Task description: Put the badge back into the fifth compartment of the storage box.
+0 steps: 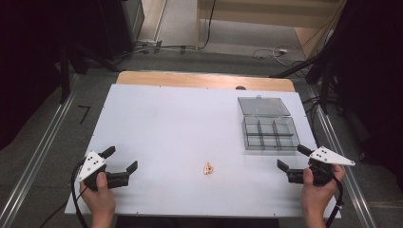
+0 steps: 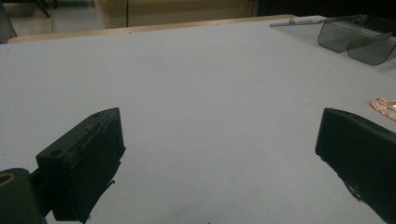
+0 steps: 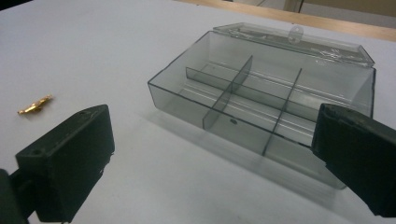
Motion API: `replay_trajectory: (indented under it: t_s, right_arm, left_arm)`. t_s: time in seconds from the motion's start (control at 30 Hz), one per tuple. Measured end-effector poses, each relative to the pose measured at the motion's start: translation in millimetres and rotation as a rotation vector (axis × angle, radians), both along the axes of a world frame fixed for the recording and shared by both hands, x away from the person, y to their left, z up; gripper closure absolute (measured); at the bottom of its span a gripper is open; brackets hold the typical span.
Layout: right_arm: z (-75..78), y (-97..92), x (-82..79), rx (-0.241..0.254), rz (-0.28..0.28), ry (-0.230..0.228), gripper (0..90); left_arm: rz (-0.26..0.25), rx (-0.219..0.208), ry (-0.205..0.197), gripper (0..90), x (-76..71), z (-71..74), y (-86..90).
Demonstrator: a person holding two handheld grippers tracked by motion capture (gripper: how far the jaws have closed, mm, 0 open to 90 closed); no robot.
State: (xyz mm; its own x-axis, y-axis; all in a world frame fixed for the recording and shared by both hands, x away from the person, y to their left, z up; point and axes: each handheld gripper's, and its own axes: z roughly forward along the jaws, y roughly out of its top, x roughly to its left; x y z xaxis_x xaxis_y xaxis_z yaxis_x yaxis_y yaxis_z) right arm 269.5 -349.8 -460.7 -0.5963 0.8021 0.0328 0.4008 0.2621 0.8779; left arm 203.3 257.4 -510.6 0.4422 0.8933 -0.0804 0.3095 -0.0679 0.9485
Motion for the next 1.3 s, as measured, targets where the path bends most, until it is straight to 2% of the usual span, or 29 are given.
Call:
replay_trajectory:
  t_s: [0.6,0.97,1.2,1.3]
  right_arm:
    - [16.0,42.7,18.9,-0.012,0.075,0.005,0.0]
    - [17.0,68.7,31.9,-0.038,0.132,0.024,0.0]
    - [15.5,83.8,35.3,-0.025,0.175,0.03,0.0]
    - [14.3,91.0,35.9,-0.023,0.183,0.049,0.0]
  left_arm:
    - [-0.003,0.012,0.014,1.9,2.3,-0.3,-1.9]
    - [-0.006,0.025,0.023,1.9,3.2,-0.3,-3.1]
    - [-0.008,0.03,0.026,1.9,4.2,-0.4,-4.1]
    - [-0.01,0.032,0.031,1.9,5.4,-0.3,-4.3]
